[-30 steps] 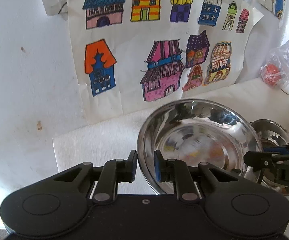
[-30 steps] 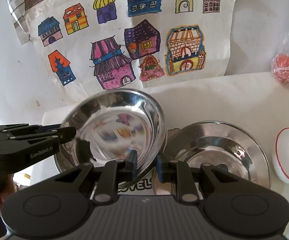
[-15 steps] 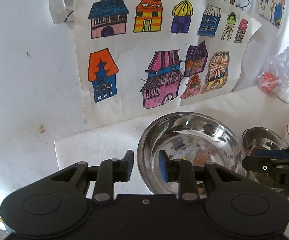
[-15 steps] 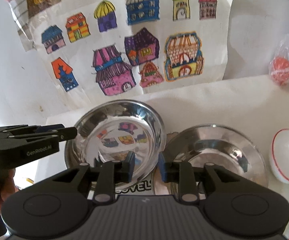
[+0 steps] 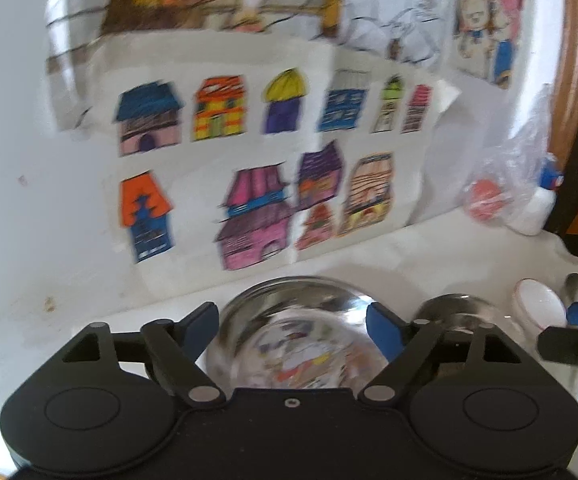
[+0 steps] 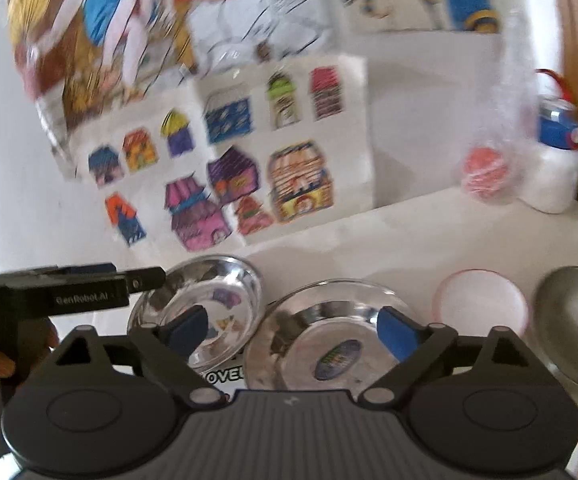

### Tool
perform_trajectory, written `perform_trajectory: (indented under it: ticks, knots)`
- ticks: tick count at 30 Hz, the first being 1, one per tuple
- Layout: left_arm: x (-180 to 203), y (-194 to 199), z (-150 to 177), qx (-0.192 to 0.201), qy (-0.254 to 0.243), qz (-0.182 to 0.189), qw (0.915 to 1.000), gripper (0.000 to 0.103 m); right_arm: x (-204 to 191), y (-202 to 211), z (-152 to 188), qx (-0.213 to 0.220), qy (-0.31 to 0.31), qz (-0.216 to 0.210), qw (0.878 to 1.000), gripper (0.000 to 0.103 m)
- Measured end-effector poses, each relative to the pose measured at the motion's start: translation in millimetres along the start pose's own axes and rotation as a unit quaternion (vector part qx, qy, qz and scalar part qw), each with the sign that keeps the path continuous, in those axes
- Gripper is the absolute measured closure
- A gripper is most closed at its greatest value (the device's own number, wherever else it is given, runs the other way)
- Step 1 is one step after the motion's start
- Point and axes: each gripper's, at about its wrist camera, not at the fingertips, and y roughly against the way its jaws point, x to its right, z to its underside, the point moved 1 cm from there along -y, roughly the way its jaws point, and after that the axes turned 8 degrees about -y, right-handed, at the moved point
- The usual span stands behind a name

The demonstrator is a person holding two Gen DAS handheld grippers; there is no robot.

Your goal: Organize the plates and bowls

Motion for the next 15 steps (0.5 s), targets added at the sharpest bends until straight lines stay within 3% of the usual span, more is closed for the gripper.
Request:
perform_trajectory:
  ticks: [10,15]
  knots:
    - [57.2,-5.2,-18.5,0.043,-0.056,0.071,0.9950,0.001,35.2,64.7,14.8,0.059,-0.020,-0.001,0.998,0.000]
    - [80.5,-20.3,-26.1,0.043,-0.099,0.105,0.9886,0.001,40.6,74.0,37.2,0.058,-0.008,0.007,0.998,0.000]
